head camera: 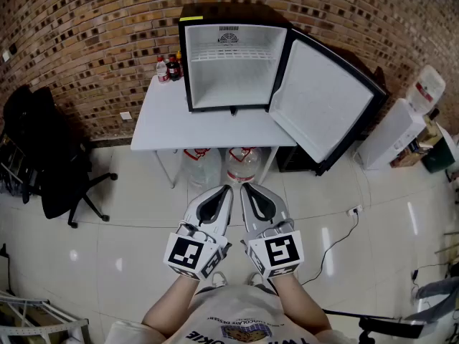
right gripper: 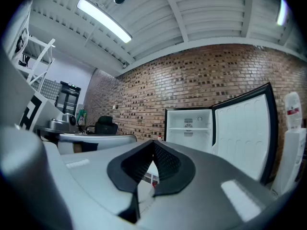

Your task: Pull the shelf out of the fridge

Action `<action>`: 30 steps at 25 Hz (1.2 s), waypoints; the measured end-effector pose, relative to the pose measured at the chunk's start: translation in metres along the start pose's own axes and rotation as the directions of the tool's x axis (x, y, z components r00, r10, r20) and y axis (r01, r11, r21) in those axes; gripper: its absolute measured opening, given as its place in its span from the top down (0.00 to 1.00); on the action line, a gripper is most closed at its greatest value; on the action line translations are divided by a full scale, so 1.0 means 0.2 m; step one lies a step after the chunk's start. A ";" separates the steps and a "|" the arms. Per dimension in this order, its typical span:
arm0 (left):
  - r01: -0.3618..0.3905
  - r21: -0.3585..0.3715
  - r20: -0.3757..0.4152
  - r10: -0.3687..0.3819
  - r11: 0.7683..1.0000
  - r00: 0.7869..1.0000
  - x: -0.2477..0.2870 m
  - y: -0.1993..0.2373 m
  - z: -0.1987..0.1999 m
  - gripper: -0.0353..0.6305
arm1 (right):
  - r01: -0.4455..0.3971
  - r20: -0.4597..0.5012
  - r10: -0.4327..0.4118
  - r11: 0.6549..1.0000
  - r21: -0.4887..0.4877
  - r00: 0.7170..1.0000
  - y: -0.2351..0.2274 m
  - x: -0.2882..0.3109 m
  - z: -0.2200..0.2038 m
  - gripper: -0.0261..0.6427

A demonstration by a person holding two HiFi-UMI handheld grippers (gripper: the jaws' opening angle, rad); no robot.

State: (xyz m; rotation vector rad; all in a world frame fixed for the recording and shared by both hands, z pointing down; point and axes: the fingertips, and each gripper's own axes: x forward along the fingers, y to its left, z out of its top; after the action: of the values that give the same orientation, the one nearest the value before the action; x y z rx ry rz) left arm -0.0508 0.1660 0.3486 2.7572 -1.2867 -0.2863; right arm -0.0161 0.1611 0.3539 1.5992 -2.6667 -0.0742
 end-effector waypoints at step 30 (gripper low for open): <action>0.019 0.016 -0.014 -0.019 1.000 1.000 0.45 0.33 -0.03 0.95 | -0.022 0.002 0.022 1.000 0.011 1.000 -0.24 0.51 -0.07 0.95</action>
State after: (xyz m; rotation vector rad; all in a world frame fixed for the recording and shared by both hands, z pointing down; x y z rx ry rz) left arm -0.0428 0.0545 0.3536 2.7810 -1.2659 -0.2592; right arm -0.0218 0.0479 0.3653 1.5735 -2.6907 -0.0608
